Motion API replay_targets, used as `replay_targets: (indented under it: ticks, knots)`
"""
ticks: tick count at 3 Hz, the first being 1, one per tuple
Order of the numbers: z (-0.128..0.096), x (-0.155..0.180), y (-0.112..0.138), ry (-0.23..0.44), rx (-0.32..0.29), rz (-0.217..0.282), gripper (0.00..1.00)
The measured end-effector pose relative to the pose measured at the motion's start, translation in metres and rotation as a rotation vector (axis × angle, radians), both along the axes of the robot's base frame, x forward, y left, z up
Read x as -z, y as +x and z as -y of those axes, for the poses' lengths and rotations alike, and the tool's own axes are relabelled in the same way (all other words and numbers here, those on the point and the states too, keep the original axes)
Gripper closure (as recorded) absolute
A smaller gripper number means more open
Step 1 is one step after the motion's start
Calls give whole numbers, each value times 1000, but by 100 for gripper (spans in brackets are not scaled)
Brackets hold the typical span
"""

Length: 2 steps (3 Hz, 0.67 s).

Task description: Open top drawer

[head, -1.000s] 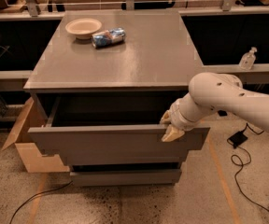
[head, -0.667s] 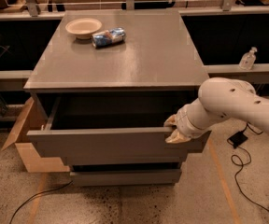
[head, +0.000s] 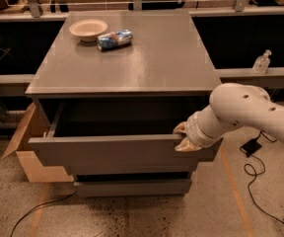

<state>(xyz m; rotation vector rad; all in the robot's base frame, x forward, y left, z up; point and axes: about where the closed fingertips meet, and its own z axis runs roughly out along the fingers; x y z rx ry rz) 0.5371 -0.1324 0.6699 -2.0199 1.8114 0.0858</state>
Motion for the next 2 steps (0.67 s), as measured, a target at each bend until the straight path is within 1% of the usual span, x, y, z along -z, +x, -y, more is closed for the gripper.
replay_targets:
  ticks: [2]
  knots:
    - [0, 0, 0, 0, 0, 0, 100]
